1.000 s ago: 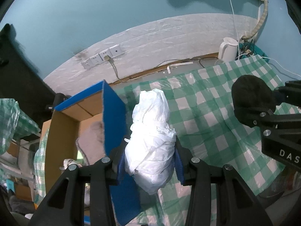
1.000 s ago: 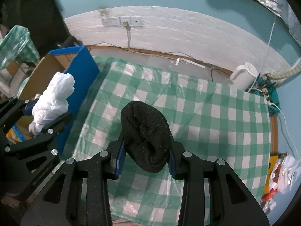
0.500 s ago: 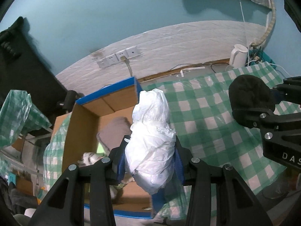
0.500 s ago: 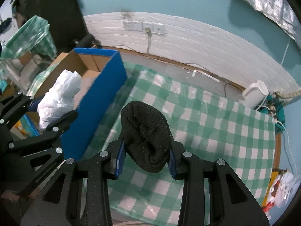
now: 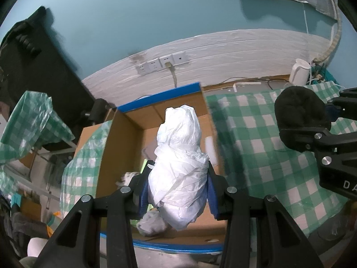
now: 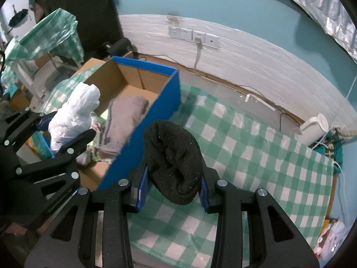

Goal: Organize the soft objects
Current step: 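Carry the white cloth with the left tool while the right tool carries the beanie to the box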

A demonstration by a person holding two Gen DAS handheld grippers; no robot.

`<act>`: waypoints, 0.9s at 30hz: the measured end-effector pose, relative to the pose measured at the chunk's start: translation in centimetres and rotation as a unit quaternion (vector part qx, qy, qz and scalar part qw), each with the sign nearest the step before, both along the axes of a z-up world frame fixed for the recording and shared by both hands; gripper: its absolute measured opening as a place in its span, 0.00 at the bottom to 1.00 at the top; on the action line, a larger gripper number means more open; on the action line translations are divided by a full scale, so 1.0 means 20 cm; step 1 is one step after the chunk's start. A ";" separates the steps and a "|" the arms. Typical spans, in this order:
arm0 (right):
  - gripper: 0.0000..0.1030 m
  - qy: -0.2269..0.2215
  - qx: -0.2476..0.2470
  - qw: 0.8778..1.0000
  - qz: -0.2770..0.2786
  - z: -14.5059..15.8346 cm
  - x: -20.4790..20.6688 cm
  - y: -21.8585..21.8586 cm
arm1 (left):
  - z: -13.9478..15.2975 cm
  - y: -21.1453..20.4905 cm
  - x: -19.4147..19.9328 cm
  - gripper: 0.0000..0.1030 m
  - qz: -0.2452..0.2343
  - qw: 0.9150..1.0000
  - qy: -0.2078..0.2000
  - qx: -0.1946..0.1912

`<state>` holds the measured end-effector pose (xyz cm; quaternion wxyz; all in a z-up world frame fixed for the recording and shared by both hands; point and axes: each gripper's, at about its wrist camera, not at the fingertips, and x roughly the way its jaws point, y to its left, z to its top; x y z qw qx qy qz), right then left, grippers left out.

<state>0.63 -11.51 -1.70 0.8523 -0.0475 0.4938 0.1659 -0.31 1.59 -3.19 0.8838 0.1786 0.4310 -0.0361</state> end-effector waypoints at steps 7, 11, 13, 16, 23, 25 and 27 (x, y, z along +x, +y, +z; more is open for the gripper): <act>0.35 0.004 -0.006 1.000 0.022 0.00 0.03 0.15 | -0.02 0.13 0.02 0.42 0.025 1.000 0.004 -0.002; 0.35 0.005 -0.009 0.999 0.035 -0.01 0.05 0.23 | -0.03 0.23 0.05 0.42 0.040 0.999 0.009 -0.004; 0.35 0.007 -0.011 0.999 0.041 -0.01 0.06 0.27 | -0.04 0.27 0.06 0.42 0.048 0.999 0.011 -0.002; 0.35 0.012 -0.013 0.999 0.052 -0.03 0.07 0.33 | -0.05 0.33 0.08 0.42 0.060 0.998 0.015 -0.003; 0.36 0.026 -0.014 0.997 0.076 -0.08 0.11 0.48 | -0.08 0.45 0.11 0.42 0.086 0.996 0.025 -0.007; 0.36 0.031 -0.015 0.996 0.082 -0.10 0.12 0.52 | -0.10 0.47 0.12 0.42 0.093 0.995 0.031 -0.008; 0.37 0.036 -0.015 0.995 0.087 -0.12 0.13 0.55 | -0.12 0.50 0.12 0.42 0.099 0.995 0.033 -0.006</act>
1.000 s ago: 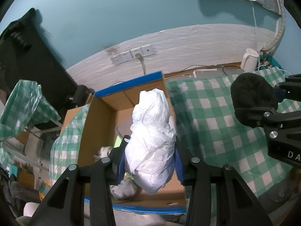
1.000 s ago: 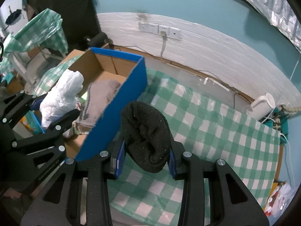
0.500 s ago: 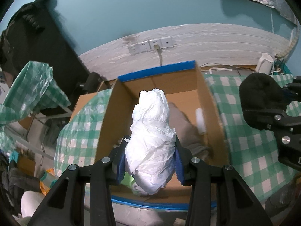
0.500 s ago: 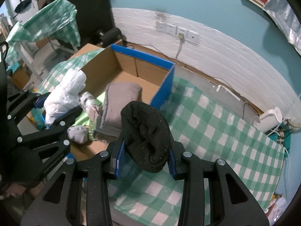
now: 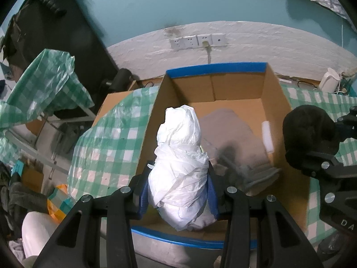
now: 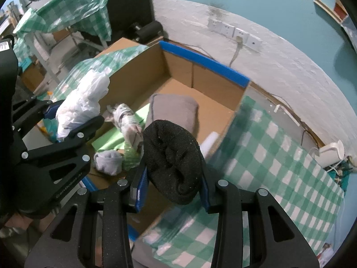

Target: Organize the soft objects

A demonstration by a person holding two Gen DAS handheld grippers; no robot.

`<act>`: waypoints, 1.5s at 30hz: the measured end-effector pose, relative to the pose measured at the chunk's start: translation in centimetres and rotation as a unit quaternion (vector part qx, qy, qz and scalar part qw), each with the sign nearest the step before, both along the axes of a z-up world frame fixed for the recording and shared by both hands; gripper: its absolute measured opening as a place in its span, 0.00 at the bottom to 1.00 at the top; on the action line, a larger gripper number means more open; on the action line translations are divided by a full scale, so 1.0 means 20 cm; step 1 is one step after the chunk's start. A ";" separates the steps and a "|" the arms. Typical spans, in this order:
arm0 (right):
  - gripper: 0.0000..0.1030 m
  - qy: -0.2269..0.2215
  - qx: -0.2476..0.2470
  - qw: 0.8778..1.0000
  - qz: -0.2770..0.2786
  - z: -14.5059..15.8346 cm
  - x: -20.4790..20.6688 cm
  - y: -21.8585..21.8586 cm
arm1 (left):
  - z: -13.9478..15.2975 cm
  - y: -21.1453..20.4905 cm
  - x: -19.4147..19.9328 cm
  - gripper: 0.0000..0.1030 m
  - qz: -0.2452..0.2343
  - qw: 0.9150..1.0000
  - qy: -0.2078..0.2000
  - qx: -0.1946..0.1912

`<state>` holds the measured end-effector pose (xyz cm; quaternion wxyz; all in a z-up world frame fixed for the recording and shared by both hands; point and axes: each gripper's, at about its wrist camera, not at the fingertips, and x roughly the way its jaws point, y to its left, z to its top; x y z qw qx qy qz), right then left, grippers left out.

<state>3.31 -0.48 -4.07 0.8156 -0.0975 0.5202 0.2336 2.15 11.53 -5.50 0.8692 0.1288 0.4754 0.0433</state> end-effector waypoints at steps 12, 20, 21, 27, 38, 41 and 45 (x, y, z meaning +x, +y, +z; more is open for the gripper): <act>0.54 0.005 -0.012 1.000 0.010 -0.09 0.01 0.09 | -0.04 0.06 0.01 0.51 0.014 1.000 0.019 0.007; 0.63 -0.012 -0.009 1.000 -0.009 -0.03 0.02 0.05 | -0.02 0.06 -0.01 0.65 0.016 0.999 0.014 0.024; 0.63 -0.014 -0.006 1.000 -0.012 -0.02 0.01 0.03 | -0.02 0.06 -0.01 0.66 0.015 1.000 0.014 0.023; 0.64 -0.032 -0.001 0.999 -0.028 0.06 -0.04 -0.03 | 0.03 0.04 -0.03 0.74 0.010 1.000 0.005 0.006; 0.65 -0.061 0.026 0.995 -0.072 0.20 -0.16 -0.23 | 0.18 0.01 -0.11 0.80 -0.010 0.998 -0.030 -0.049; 0.65 -0.069 0.027 0.994 -0.081 0.22 -0.19 -0.28 | 0.21 -0.01 -0.12 0.85 -0.018 0.997 -0.039 -0.059; 0.65 -0.076 0.029 0.993 -0.086 0.24 -0.22 -0.31 | 0.25 -0.06 -0.15 0.85 -0.029 0.996 -0.055 -0.058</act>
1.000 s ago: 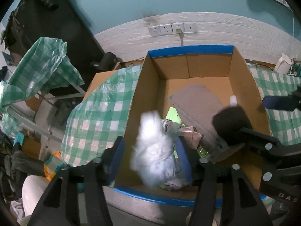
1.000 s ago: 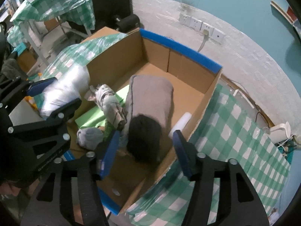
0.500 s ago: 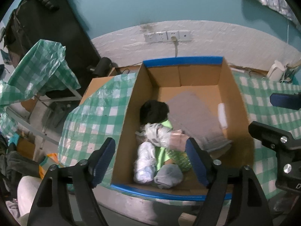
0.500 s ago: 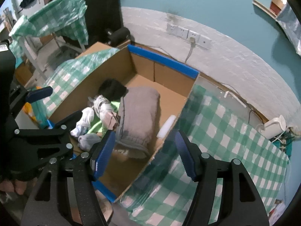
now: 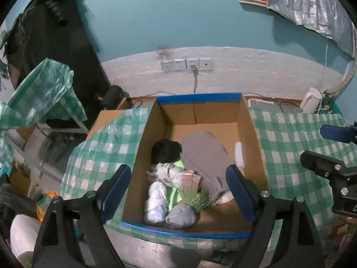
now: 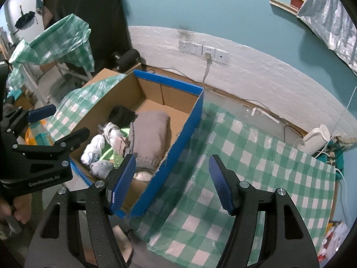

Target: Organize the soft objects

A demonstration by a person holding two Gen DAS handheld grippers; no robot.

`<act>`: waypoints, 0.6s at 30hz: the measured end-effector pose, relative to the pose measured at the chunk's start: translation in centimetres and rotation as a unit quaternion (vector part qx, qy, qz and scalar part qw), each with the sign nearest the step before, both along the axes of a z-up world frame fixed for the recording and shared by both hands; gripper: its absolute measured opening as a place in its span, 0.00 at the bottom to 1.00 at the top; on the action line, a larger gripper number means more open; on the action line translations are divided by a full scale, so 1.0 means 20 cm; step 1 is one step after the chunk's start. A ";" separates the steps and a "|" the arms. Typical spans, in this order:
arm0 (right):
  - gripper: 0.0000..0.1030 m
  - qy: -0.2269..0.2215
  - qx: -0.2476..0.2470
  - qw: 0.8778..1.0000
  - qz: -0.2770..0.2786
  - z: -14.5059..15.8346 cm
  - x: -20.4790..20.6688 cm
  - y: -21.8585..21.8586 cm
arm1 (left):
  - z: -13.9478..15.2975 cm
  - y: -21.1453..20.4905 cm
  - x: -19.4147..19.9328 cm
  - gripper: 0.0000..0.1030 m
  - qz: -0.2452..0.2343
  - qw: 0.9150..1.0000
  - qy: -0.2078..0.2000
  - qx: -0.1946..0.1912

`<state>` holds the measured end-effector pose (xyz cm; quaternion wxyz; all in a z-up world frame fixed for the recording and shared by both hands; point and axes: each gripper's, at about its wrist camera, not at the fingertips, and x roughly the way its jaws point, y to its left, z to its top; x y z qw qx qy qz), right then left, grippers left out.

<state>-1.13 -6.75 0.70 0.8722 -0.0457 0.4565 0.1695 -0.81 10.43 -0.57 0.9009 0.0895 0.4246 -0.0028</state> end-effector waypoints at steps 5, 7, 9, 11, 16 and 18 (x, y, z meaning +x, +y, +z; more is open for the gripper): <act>0.65 -0.009 0.002 1.000 -0.007 0.03 -0.03 -0.05 | 0.02 -0.05 -0.02 0.85 -0.012 1.000 -0.011 0.008; 0.65 -0.017 -0.002 1.000 -0.011 0.04 -0.03 -0.06 | 0.03 -0.07 -0.02 0.86 -0.015 1.000 -0.013 0.008; 0.65 -0.022 -0.005 1.000 -0.016 0.05 -0.04 -0.08 | 0.03 -0.07 -0.02 0.86 -0.018 1.000 -0.013 0.008; 0.65 -0.023 -0.003 1.000 -0.019 0.05 -0.04 -0.10 | 0.03 -0.09 -0.02 0.86 -0.022 1.000 -0.007 0.008; 0.65 -0.019 -0.004 1.000 -0.025 0.02 -0.03 -0.13 | 0.01 -0.11 -0.01 0.86 -0.022 1.000 -0.005 0.017; 0.65 -0.015 -0.004 1.000 -0.027 0.00 -0.03 -0.15 | 0.00 -0.13 -0.01 0.86 -0.024 0.999 -0.007 0.022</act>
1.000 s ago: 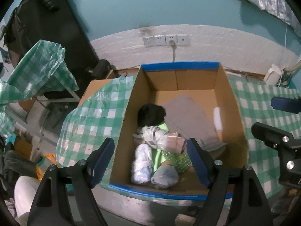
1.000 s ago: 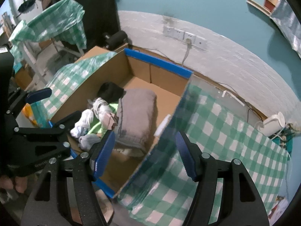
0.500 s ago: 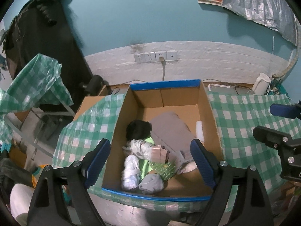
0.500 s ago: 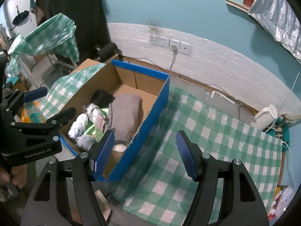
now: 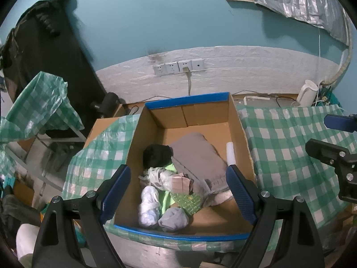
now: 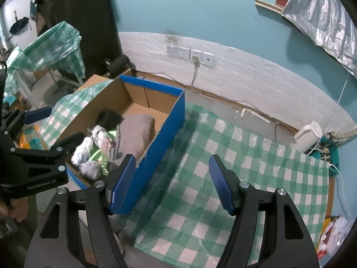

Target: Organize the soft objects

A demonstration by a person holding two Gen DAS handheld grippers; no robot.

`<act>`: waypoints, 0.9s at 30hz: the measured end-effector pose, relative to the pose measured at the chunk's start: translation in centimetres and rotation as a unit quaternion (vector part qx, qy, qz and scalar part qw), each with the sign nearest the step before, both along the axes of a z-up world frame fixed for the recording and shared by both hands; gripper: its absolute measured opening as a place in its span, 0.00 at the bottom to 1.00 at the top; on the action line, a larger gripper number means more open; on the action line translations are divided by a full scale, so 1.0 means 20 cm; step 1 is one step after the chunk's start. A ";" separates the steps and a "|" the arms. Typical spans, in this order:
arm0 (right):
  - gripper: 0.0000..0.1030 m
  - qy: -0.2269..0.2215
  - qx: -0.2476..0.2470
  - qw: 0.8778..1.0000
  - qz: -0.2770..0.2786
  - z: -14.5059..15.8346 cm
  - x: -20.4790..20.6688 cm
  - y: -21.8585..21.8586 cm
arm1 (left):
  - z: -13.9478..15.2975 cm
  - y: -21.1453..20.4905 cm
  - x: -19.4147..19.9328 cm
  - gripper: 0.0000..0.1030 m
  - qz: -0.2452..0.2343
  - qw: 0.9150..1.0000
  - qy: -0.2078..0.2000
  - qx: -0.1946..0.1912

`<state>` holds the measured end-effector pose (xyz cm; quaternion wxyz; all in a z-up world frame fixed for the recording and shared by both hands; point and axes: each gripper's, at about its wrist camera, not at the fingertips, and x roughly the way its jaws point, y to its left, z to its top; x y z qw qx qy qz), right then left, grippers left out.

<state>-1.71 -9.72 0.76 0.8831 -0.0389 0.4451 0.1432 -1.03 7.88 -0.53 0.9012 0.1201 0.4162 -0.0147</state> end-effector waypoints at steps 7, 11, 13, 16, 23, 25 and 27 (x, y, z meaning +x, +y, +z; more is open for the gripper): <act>0.65 0.002 0.005 1.000 -0.003 -0.01 0.00 -0.03 | 0.00 -0.02 0.00 0.86 -0.006 1.000 -0.002 0.005; 0.65 0.003 0.005 1.000 -0.003 -0.01 0.00 -0.03 | 0.00 -0.03 -0.01 0.86 -0.006 1.000 -0.002 0.006; 0.65 0.003 0.004 1.000 -0.002 -0.01 0.00 -0.04 | 0.00 -0.02 -0.01 0.86 -0.008 1.000 -0.002 0.006; 0.65 0.003 0.005 1.000 -0.003 -0.01 0.00 -0.03 | 0.01 -0.02 -0.01 0.86 -0.007 1.000 -0.004 0.006; 0.65 0.003 0.004 1.000 -0.003 -0.01 0.00 -0.03 | 0.00 -0.02 -0.01 0.86 -0.006 1.000 -0.006 0.008; 0.65 0.003 0.004 1.000 -0.003 -0.01 0.00 -0.03 | 0.00 -0.02 -0.01 0.86 -0.006 1.000 -0.004 0.006; 0.65 0.003 0.004 1.000 -0.003 -0.01 0.00 -0.03 | 0.00 -0.02 -0.01 0.86 -0.005 1.000 -0.004 0.006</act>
